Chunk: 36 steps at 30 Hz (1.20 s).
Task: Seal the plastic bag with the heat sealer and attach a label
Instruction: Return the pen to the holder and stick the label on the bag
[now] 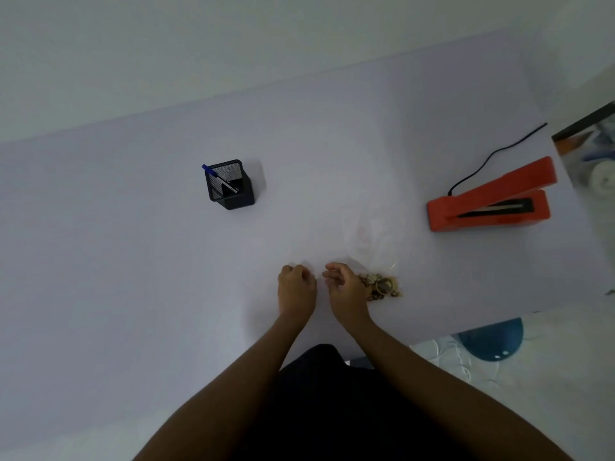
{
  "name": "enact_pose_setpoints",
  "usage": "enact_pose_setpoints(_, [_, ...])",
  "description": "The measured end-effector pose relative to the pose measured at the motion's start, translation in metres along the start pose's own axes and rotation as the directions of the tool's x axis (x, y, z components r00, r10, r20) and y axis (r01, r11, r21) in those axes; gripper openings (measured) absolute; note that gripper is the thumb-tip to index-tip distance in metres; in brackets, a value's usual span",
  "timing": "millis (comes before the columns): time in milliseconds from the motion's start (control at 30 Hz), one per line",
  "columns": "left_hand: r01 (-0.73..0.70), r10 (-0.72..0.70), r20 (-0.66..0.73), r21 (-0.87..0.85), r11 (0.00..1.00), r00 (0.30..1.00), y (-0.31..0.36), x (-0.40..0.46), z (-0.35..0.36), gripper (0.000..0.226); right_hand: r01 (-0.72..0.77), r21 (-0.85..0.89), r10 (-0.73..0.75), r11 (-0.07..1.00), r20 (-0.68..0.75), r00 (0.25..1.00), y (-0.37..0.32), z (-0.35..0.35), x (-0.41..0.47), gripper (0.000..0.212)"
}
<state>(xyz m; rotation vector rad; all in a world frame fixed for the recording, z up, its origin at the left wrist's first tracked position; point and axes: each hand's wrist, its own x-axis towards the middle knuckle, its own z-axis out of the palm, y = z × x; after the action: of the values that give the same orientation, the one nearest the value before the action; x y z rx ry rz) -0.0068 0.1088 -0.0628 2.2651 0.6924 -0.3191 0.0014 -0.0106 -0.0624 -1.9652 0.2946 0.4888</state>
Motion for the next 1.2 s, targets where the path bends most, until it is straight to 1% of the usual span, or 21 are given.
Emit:
enact_pose_setpoints(100, [0.019,-0.019,0.004,-0.017,1.0,1.0,0.0,0.0,-0.002,0.012,0.038,-0.001,-0.038,0.999,0.034,0.999,-0.002,0.003,0.0,0.031])
enact_pose_setpoints(233, [0.053,-0.052,0.032,-0.028,0.998,0.998,0.002,0.002,-0.01,0.014,0.052,-0.064,-0.046,0.997,0.096,0.994,0.002,0.008,0.001,0.033])
enact_pose_setpoints(300, [0.073,-0.069,0.066,-0.053,0.996,0.995,0.002,0.002,-0.016,0.015,0.016,-0.076,-0.008,0.997,0.095,0.995,0.003,0.01,0.003,0.032])
enact_pose_setpoints(400, [0.152,-0.138,0.092,-0.161,0.975,0.986,0.0,-0.002,-0.034,0.013,-0.042,-0.077,0.048,0.996,0.081,0.996,0.0,0.008,0.003,0.032])
enact_pose_setpoints(433, [0.139,-0.125,0.084,-0.194,0.971,0.989,0.001,-0.005,-0.043,0.01,-0.056,-0.064,0.061,0.996,0.08,0.995,-0.001,0.008,0.003,0.031])
enact_pose_setpoints(467, [0.082,-0.069,0.066,-0.211,0.974,0.995,0.001,-0.009,-0.053,0.008,-0.072,-0.044,0.075,0.996,0.082,0.994,-0.003,0.007,0.005,0.028])
enact_pose_setpoints(533, [-0.111,0.117,0.022,-0.178,0.978,0.993,0.003,-0.015,-0.07,0.004,-0.133,0.042,0.128,0.99,0.113,0.985,-0.012,0.004,0.006,0.02])
enact_pose_setpoints(600, [-0.317,0.318,0.008,-0.063,0.946,0.948,0.004,-0.02,-0.083,0.005,-0.232,0.197,0.196,0.953,0.186,0.963,-0.029,-0.004,0.004,0.027])
enact_pose_setpoints(667, [-0.504,0.502,0.033,0.064,0.862,0.864,0.008,-0.022,-0.09,0.008,-0.344,0.306,0.25,0.888,0.307,0.918,-0.048,-0.019,0.002,0.039])
enact_pose_setpoints(733, [-0.661,0.661,0.056,0.144,0.737,0.749,0.013,-0.021,-0.094,0.009,-0.417,0.335,0.26,0.845,0.424,0.868,-0.06,-0.035,0.0,0.041])
enact_pose_setpoints(767, [-0.71,0.713,0.056,0.174,0.683,0.699,0.017,-0.02,-0.094,0.009,-0.419,0.341,0.243,0.841,0.455,0.857,-0.063,-0.041,0.0,0.036])
enact_pose_setpoints(800, [-0.736,0.743,0.051,0.199,0.647,0.667,0.02,-0.018,-0.093,0.01,-0.406,0.348,0.22,0.845,0.466,0.857,-0.064,-0.047,0.0,0.027])
enact_pose_setpoints(833, [-0.741,0.752,0.043,0.216,0.636,0.658,0.023,-0.016,-0.091,0.012,-0.381,0.357,0.193,0.853,0.463,0.865,-0.064,-0.052,0.002,0.019])
enact_pose_setpoints(867, [-0.725,0.737,0.037,0.218,0.653,0.675,0.026,-0.014,-0.088,0.016,-0.351,0.366,0.169,0.862,0.445,0.879,-0.063,-0.057,0.004,0.013])
enact_pose_setpoints(900, [-0.685,0.695,0.031,0.203,0.699,0.718,0.029,-0.012,-0.084,0.024,-0.319,0.367,0.154,0.874,0.414,0.897,-0.063,-0.062,0.006,0.01])
enact_pose_setpoints(933, [-0.616,0.62,0.029,0.16,0.772,0.784,0.033,-0.012,-0.08,0.032,-0.286,0.354,0.145,0.89,0.376,0.915,-0.063,-0.068,0.009,0.011])
enact_pose_setpoints(1000, [-0.411,0.411,0.04,-0.002,0.912,0.911,0.042,-0.01,-0.069,0.042,-0.207,0.304,0.112,0.93,0.302,0.947,-0.06,-0.079,0.017,0.014])
enact_pose_setpoints(1033, [-0.307,0.314,0.065,-0.098,0.947,0.947,0.046,-0.008,-0.063,0.042,-0.16,0.263,0.088,0.952,0.265,0.96,-0.058,-0.084,0.021,0.015])
enact_pose_setpoints(1100, [-0.142,0.18,0.135,-0.251,0.958,0.974,0.055,-0.003,-0.051,0.033,-0.082,0.173,0.045,0.982,0.204,0.978,-0.053,-0.093,0.03,0.014])
enact_pose_setpoints(1167, [-0.026,0.102,0.206,-0.342,0.939,0.973,0.065,0.001,-0.039,0.027,-0.032,0.106,0.014,0.994,0.173,0.985,-0.048,-0.101,0.037,0.014])
enact_pose_setpoints(1200, [0.009,0.082,0.234,-0.365,0.931,0.969,0.071,0.002,-0.034,0.027,-0.007,0.077,-0.005,0.997,0.163,0.987,-0.046,-0.104,0.041,0.013])
